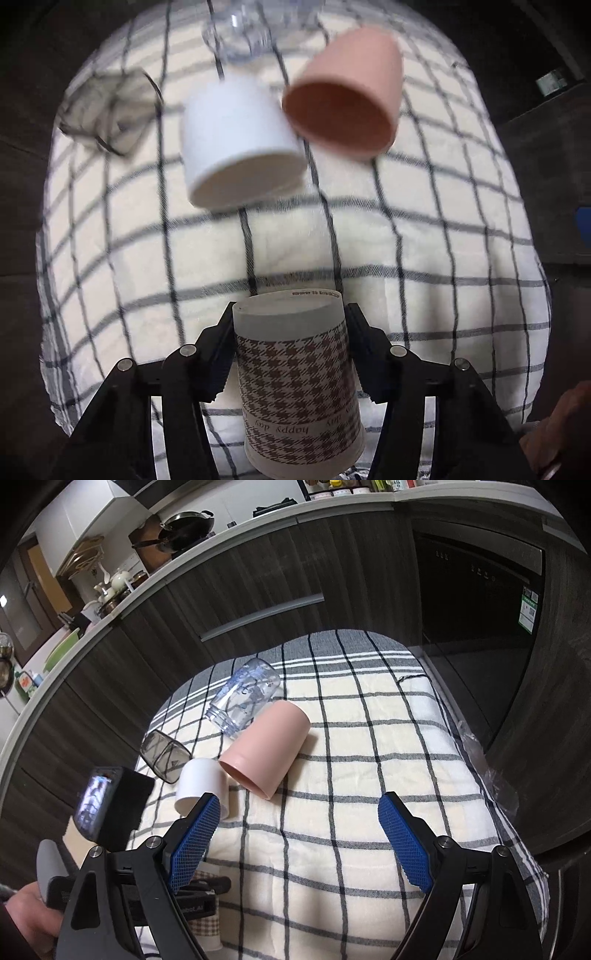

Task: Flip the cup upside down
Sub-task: 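Lift the paper cup with the left gripper and lower it rim-down onto the cloth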

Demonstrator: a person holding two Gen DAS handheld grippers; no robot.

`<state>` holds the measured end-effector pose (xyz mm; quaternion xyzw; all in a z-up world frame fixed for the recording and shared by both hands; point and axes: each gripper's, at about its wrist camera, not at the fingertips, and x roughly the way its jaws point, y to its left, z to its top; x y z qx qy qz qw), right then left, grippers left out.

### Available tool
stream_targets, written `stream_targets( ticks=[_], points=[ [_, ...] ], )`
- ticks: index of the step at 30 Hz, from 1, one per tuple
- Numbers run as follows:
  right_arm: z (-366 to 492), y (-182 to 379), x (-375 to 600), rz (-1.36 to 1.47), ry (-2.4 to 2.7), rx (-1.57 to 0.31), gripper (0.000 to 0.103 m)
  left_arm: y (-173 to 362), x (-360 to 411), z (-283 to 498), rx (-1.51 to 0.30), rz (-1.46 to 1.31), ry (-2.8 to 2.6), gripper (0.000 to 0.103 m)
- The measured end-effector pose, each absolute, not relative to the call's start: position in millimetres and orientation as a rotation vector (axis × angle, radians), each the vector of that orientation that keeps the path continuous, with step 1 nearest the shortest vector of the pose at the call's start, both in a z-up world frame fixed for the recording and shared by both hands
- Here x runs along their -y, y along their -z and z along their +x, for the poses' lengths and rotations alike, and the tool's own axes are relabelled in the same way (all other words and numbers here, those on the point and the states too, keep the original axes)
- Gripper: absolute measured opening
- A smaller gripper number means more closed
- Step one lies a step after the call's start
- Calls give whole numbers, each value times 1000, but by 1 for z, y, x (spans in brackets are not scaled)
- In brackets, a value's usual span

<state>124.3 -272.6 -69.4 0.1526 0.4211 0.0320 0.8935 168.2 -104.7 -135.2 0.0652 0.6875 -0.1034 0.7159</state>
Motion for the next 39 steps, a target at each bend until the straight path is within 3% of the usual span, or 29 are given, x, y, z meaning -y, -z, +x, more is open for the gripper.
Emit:
stream_targets(
  ticks=[9,21,28,39],
  points=[
    [100,51,259,290,-69,-822,87,66,82,128,-1052,179,242,55],
    [79,57,229,192,-45,-805,87,95,63,105,-598,127,233,55],
    [75,70,214,130,-39,-827,87,109,51,95,-530,103,194,55],
    [68,74,207,100,-32,-855,87,129,49,88,-683,71,208,59]
  ],
)
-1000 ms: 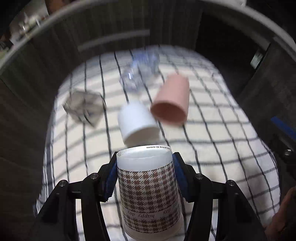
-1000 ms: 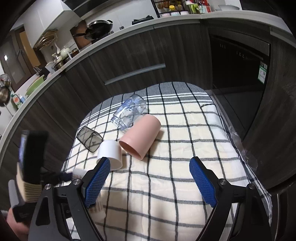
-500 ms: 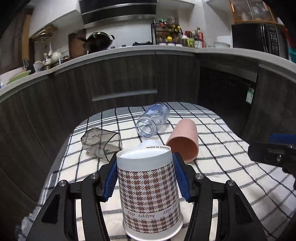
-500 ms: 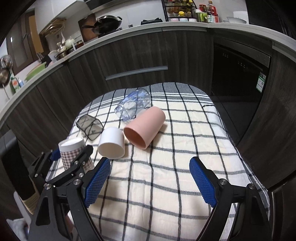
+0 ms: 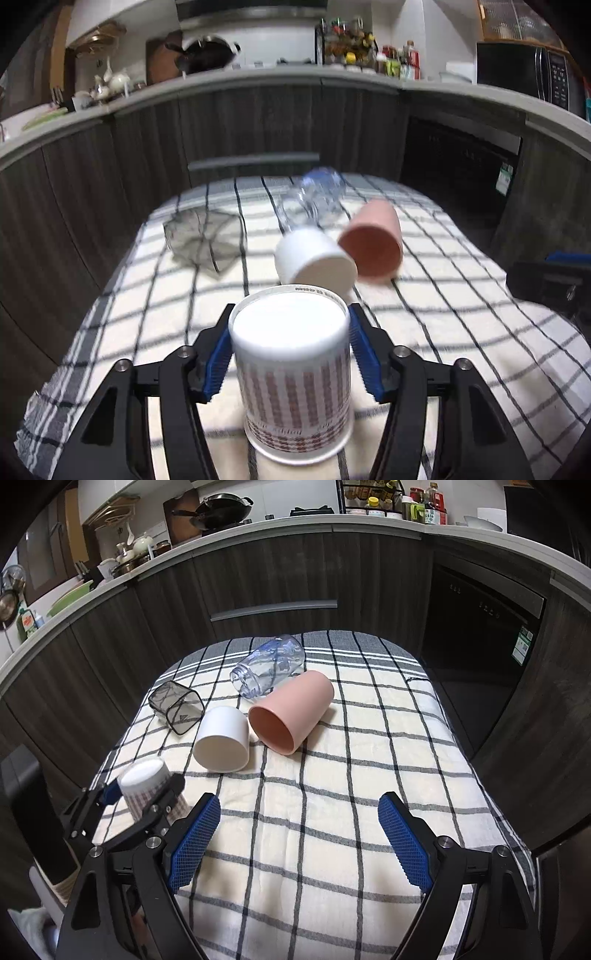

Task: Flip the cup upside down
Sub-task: 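Lift the paper cup with the left gripper and lower it rim-down onto the cloth, then open the left gripper and pull it back from the cup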

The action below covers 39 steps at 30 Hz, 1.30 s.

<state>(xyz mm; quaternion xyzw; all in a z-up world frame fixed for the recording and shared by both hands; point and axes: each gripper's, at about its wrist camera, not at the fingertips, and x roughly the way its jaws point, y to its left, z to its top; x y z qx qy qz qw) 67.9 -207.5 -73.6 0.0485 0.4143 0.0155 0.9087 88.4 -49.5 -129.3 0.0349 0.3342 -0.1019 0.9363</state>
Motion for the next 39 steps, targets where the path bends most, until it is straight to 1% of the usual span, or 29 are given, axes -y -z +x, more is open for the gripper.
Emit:
stream_targets(
  ticks=[4,7,9,24,35,39],
  points=[
    [63,71,209,101,-27,-856,87,131,51,83,-708,73,219,59],
    [60,69,210,104,-23,-853,87,125,53,79,-687,82,218,69],
    [59,67,211,106,-22,-850,87,120,55,76,-671,91,215,73],
    [38,24,206,139,-55,-750,87,51,30,49,-682,46,172,76],
    [11,-12,188,90,-7,-599,88,12,9,23,-676,5,101,78],
    [2,-24,182,75,7,-559,90,2,-3,13,-653,-17,51,78]
  ],
)
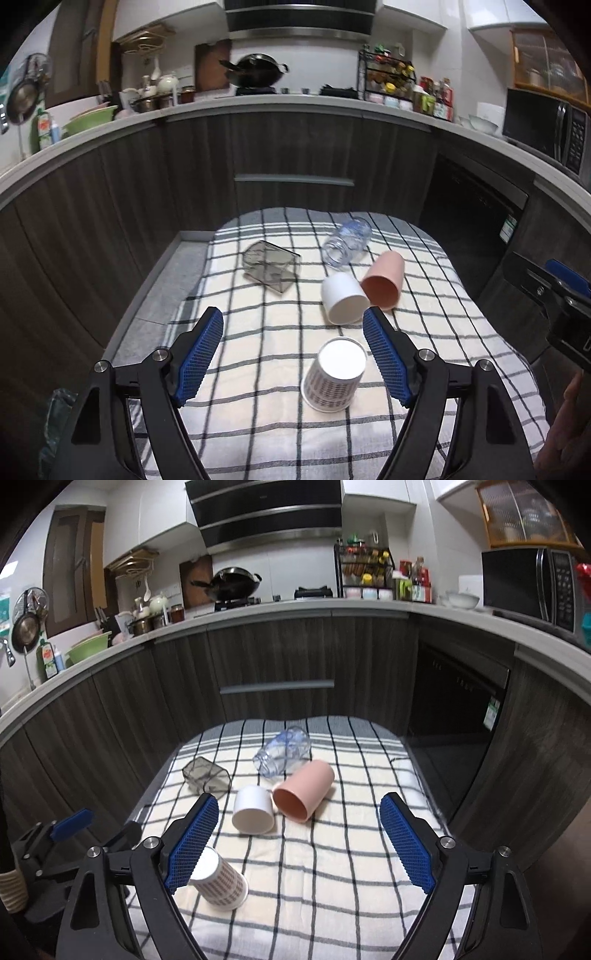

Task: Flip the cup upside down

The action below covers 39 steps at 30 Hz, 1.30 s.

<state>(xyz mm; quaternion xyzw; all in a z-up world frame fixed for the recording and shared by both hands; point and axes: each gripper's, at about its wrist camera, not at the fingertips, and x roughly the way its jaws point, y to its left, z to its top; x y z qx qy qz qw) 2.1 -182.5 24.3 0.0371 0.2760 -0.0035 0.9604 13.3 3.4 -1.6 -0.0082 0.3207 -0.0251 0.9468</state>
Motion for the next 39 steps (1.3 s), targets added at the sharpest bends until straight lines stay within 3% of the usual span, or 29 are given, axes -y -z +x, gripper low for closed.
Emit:
stream_targets(
  ticks=[3,39],
  points=[
    [-4,-30,178,67,15,-545,90,-2,-11,9,-651,-32,8,87],
    [-10,-28,175,45,86,-566,90,-4,-19,-4,-665,-40,-47,89]
  ],
)
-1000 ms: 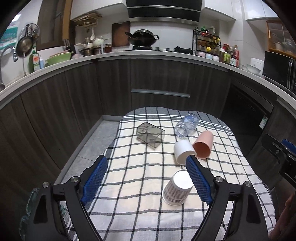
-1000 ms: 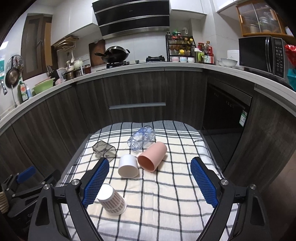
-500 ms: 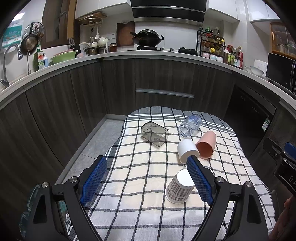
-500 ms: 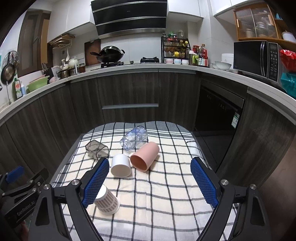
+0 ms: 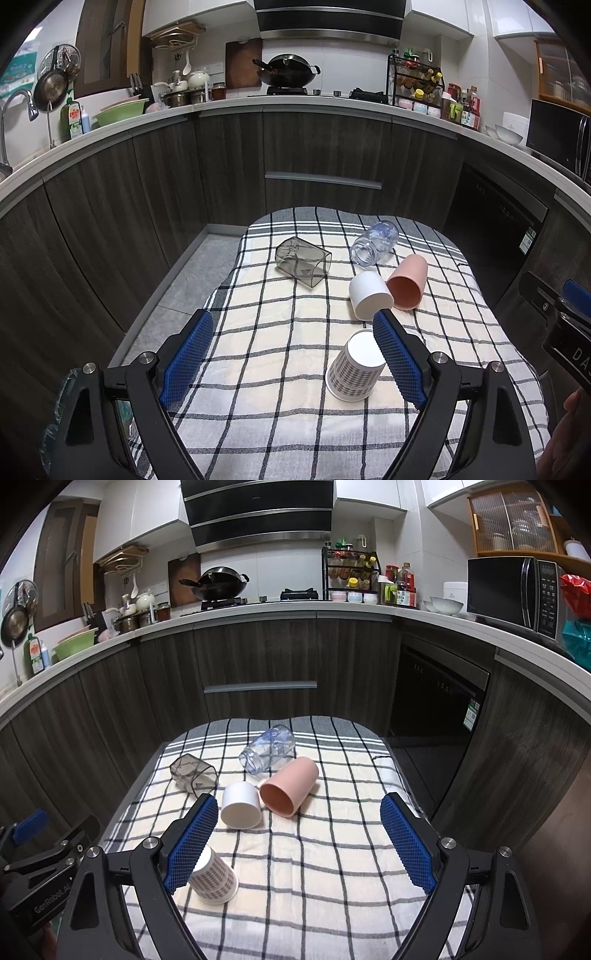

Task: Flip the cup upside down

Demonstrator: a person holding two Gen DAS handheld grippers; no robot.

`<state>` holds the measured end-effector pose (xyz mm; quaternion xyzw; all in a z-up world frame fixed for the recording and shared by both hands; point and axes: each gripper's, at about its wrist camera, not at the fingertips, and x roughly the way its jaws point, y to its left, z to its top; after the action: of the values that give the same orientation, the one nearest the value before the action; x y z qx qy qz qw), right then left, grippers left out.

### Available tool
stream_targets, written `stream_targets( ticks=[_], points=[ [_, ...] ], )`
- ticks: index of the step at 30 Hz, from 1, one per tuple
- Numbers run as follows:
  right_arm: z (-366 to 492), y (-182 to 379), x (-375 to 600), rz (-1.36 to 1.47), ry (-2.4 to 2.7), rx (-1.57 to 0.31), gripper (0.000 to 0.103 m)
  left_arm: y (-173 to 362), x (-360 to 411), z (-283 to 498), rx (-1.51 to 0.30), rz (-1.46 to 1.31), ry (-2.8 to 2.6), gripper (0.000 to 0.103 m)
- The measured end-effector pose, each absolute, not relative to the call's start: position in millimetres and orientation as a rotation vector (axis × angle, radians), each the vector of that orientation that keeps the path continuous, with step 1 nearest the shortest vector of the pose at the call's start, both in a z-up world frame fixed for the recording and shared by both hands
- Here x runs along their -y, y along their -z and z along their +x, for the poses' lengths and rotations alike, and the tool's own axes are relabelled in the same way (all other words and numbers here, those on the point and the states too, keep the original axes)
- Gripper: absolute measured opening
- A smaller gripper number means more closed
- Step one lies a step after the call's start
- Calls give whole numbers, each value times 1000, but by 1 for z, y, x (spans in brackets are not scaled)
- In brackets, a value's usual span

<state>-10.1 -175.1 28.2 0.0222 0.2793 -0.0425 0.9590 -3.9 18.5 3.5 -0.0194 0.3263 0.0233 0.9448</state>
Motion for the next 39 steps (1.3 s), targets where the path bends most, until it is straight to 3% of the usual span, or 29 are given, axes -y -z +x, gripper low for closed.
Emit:
stream_targets(
  ticks=[39],
  points=[
    [-9,-19,172,49,85,-579,90,5,-18,3,-704,-40,-20,91]
  ],
)
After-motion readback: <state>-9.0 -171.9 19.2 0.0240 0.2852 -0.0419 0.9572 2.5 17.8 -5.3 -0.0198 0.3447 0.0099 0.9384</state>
